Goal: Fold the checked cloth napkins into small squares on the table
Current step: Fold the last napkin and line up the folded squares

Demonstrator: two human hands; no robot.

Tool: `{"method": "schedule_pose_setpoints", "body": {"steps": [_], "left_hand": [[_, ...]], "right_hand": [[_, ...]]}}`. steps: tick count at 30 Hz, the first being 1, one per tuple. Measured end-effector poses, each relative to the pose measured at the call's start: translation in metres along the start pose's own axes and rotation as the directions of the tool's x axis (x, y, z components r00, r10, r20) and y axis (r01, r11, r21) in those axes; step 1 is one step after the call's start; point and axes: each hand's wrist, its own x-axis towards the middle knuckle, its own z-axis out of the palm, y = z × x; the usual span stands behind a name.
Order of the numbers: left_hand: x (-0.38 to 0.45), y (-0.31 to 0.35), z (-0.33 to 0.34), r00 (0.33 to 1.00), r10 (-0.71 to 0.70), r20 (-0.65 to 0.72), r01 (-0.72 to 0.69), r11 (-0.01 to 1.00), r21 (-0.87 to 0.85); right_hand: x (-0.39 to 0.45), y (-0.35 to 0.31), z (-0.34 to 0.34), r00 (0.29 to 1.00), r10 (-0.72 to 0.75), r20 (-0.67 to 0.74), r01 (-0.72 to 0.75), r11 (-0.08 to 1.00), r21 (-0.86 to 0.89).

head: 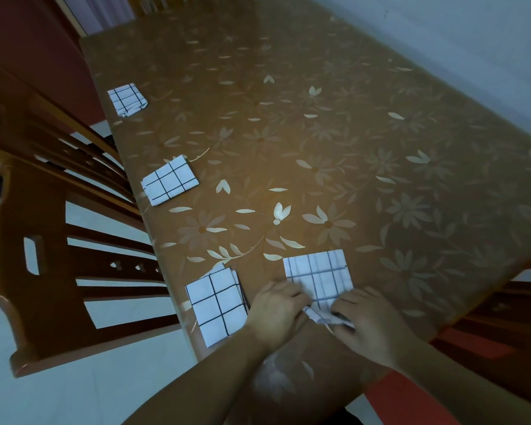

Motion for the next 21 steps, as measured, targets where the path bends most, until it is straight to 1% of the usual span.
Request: {"method": "schedule_pose_setpoints", "body": {"steps": [1, 2, 3, 4, 5, 6, 8, 9, 11, 15, 17, 19, 21], "left_hand": [[-0.002, 0.001, 0.000, 1.000, -0.024, -0.011, 0.024, 0.999, -0.025], [-0.004, 0.002, 0.000, 0.999, -0.020, -0.030, 0.019, 1.000, -0.014], [-0.006, 0.001, 0.000, 0.998, -0.047, -0.033, 0.046, 0.998, -0.033], [-0.006, 0.001, -0.001, 0.995, -0.095, -0.007, 0.095, 0.994, -0.050], [-0.006, 0.000, -0.002, 0.994, -0.103, -0.021, 0.102, 0.993, -0.062], [-0.007, 0.001, -0.002, 0.993, -0.114, -0.029, 0.111, 0.991, -0.079], [-0.009, 0.001, 0.000, 0.988, -0.152, -0.032, 0.146, 0.980, -0.136], [-0.010, 0.000, 0.001, 0.984, -0.174, -0.033, 0.165, 0.970, -0.176], [-0.010, 0.000, 0.002, 0.975, -0.217, -0.057, 0.196, 0.948, -0.253], [-0.007, 0.002, 0.001, 0.932, -0.346, -0.106, 0.287, 0.885, -0.366], [-0.003, 0.003, 0.001, 0.901, -0.421, -0.107, 0.346, 0.845, -0.407], [0.001, 0.004, -0.001, 0.866, -0.493, -0.079, 0.417, 0.801, -0.431], [0.006, 0.004, -0.005, 0.837, -0.546, -0.035, 0.482, 0.766, -0.425]], "right_hand": [[-0.001, 0.000, -0.002, 1.000, -0.006, 0.022, 0.005, 0.999, 0.045], [-0.003, 0.004, 0.002, 1.000, -0.011, 0.025, 0.009, 0.999, 0.053], [-0.005, 0.007, 0.001, 0.999, -0.001, 0.043, -0.001, 0.998, 0.056], [-0.006, 0.012, 0.003, 0.999, 0.015, 0.040, -0.017, 0.998, 0.063], [-0.005, 0.014, 0.002, 0.997, 0.045, 0.063, -0.050, 0.995, 0.091], [-0.004, 0.019, 0.004, 0.995, 0.083, 0.059, -0.090, 0.988, 0.129], [0.001, 0.023, 0.001, 0.970, 0.198, 0.139, -0.225, 0.950, 0.218], [0.004, 0.026, -0.001, 0.947, 0.254, 0.198, -0.301, 0.917, 0.262], [0.008, 0.032, -0.003, 0.909, 0.316, 0.272, -0.397, 0.855, 0.333], [0.017, 0.040, -0.009, 0.854, 0.460, 0.245, -0.521, 0.752, 0.405], [0.024, 0.040, -0.011, 0.829, 0.484, 0.278, -0.558, 0.706, 0.436], [0.030, 0.040, -0.010, 0.812, 0.502, 0.297, -0.582, 0.670, 0.461], [0.034, 0.039, -0.007, 0.798, 0.536, 0.275, -0.597, 0.643, 0.480]]}}
